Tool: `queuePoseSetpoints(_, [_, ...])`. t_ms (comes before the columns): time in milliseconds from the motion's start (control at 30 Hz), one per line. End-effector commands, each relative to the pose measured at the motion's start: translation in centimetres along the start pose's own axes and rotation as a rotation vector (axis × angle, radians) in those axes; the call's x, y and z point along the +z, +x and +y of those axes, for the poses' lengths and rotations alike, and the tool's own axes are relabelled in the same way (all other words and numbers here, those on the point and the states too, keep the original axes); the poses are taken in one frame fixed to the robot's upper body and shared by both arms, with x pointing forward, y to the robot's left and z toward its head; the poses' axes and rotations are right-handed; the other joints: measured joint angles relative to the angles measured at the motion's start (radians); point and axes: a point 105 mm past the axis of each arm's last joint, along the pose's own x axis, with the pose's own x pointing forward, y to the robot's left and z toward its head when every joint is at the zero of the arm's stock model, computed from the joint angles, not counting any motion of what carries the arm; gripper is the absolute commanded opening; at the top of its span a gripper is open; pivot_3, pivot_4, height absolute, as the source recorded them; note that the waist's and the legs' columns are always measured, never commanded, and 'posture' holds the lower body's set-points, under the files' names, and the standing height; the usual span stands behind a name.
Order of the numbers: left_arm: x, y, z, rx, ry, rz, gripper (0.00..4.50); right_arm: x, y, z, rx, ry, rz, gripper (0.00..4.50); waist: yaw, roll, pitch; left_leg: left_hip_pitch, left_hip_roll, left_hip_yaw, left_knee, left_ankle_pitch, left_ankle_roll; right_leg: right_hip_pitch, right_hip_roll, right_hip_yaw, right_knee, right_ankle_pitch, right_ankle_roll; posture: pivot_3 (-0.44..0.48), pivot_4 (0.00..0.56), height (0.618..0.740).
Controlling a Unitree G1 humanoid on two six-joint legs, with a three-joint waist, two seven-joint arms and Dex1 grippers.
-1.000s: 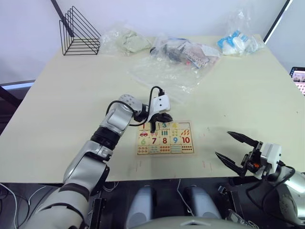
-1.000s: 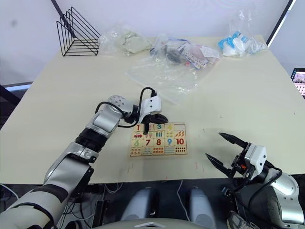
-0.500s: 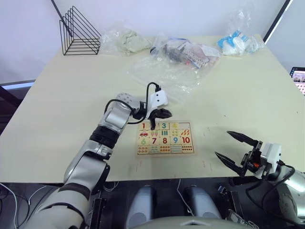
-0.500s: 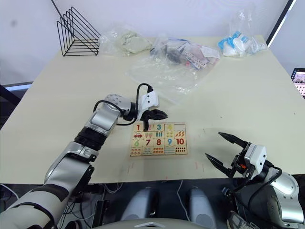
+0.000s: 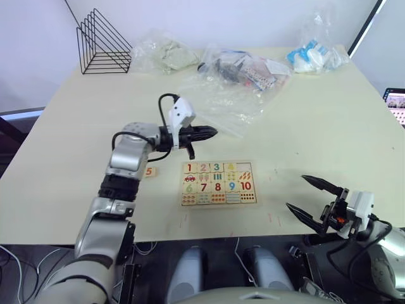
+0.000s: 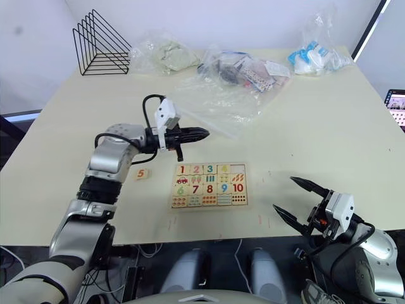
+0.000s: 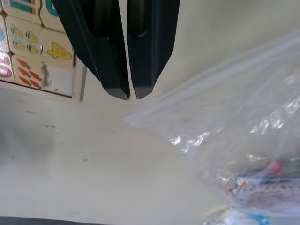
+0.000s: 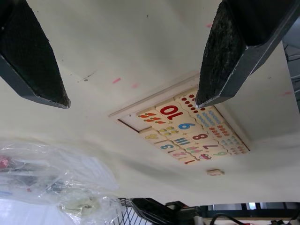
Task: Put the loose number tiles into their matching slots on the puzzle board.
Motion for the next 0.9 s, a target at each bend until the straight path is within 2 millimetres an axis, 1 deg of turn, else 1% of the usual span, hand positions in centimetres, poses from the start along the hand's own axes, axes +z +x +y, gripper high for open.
queuePoseSetpoints(33, [1.1, -3.0, 0.6, 0.088, 0.025, -0.074, 0.18, 0.4, -0.5, -1.0, -0.035, -0.010, -0.004, 4.50, 0.001, 0.000, 0.000, 0.000, 0.000, 0.000, 0.000, 0.000, 0.000, 0.000, 0.000, 0.000, 0.000, 0.000, 0.000, 0.000, 0.150, 0.740])
queuePoseSetpoints(100, [0.7, -4.3, 0.7, 0.137, 0.012, -0.083, 0.18, 0.1, -0.7, -1.4, -0.050, 0.006, 0.012, 4.50, 0.001, 0.000, 0.000, 0.000, 0.000, -0.001, 0.000, 0.000, 0.000, 0.000, 0.000, 0.000, 0.000, 0.000, 0.000, 0.000, 0.150, 0.740])
queuePoseSetpoints(300, [-1.3, -8.3, 0.1, 0.274, -0.021, -0.080, 0.18, -0.6, -1.4, -2.8, -0.107, 0.037, 0.048, 4.50, 0.004, 0.000, 0.000, 0.000, 0.000, -0.001, 0.000, 0.000, 0.000, 0.000, -0.002, 0.000, 0.000, 0.000, 0.000, 0.000, 0.150, 0.740])
queuePoseSetpoints(333, [-1.8, -9.3, -0.1, 0.308, -0.036, -0.077, 0.18, -0.7, -1.6, -3.1, -0.123, 0.047, 0.060, 4.50, 0.003, 0.000, 0.000, 0.000, 0.000, -0.001, 0.000, 0.000, 0.000, 0.000, -0.002, 0.000, 0.000, 0.000, 0.000, 0.000, 0.150, 0.740])
queuePoseSetpoints(400, [-2.7, -11.2, -0.4, 0.385, -0.059, -0.065, 1.35, -0.9, -1.9, -3.6, -0.148, 0.065, 0.076, 4.50, 0.001, 0.000, 0.000, 0.001, 0.000, -0.001, 0.000, 0.000, 0.000, 0.000, -0.002, 0.000, 0.000, 0.000, 0.000, 0.000, 0.150, 0.740])
queuePoseSetpoints(433, [-3.0, -11.8, -0.6, 0.407, -0.070, -0.063, 1.61, -1.0, -2.2, -3.7, -0.155, 0.069, 0.082, 4.50, 0.003, 0.000, 0.000, 0.001, 0.000, -0.001, -0.001, 0.000, 0.000, 0.000, -0.002, 0.001, 0.000, 0.000, 0.000, 0.000, 0.150, 0.740])
queuePoseSetpoints(467, [-3.3, -12.3, -0.9, 0.429, -0.075, -0.059, 2.22, -1.0, -2.4, -3.9, -0.162, 0.073, 0.086, 4.50, 0.002, 0.000, 0.000, 0.001, 0.000, -0.001, -0.001, 0.000, 0.000, 0.000, -0.002, 0.000, 0.000, 0.000, 0.000, 0.000, 0.150, 0.740])
queuePoseSetpoints(533, [-4.0, -13.3, -1.6, 0.463, -0.091, -0.045, 2.74, -1.0, -2.8, -4.1, -0.171, 0.079, 0.094, 4.50, 0.003, 0.000, 0.000, 0.001, 0.000, -0.001, -0.001, 0.000, 0.000, 0.000, -0.003, 0.000, 0.000, 0.000, 0.000, 0.000, 0.150, 0.740])
queuePoseSetpoints(600, [-4.8, -14.5, -2.3, 0.501, -0.104, -0.027, 3.56, -1.0, -3.2, -4.2, -0.173, 0.082, 0.103, 4.50, 0.002, 0.000, 0.000, 0.001, 0.000, -0.001, -0.001, 0.000, 0.000, 0.000, -0.003, 0.000, -0.001, 0.000, 0.000, 0.000, 0.150, 0.740])
queuePoseSetpoints(667, [-5.3, -15.2, -3.1, 0.519, -0.118, -0.018, 4.42, -1.0, -3.8, -4.4, -0.172, 0.084, 0.111, 4.50, 0.003, 0.000, 0.000, 0.001, 0.000, -0.001, -0.001, 0.000, 0.000, 0.000, -0.003, 0.001, -0.001, 0.000, 0.000, 0.000, 0.150, 0.740])
queuePoseSetpoints(767, [-6.3, -16.7, -4.4, 0.538, -0.158, -0.004, 4.47, -1.0, -4.5, -4.3, -0.157, 0.078, 0.124, 4.50, 0.003, 0.000, 0.000, 0.002, 0.001, -0.001, -0.001, 0.000, 0.000, 0.000, -0.003, 0.001, -0.001, 0.000, 0.000, 0.000, 0.150, 0.740])
queuePoseSetpoints(900, [-6.9, -18.2, -5.4, 0.563, -0.181, 0.013, 4.47, -0.9, -5.2, -4.2, -0.134, 0.078, 0.128, 4.50, 0.003, 0.000, 0.000, 0.002, 0.001, 0.000, -0.001, 0.000, 0.000, 0.000, -0.003, 0.000, -0.001, 0.000, 0.000, 0.000, 0.150, 0.740])
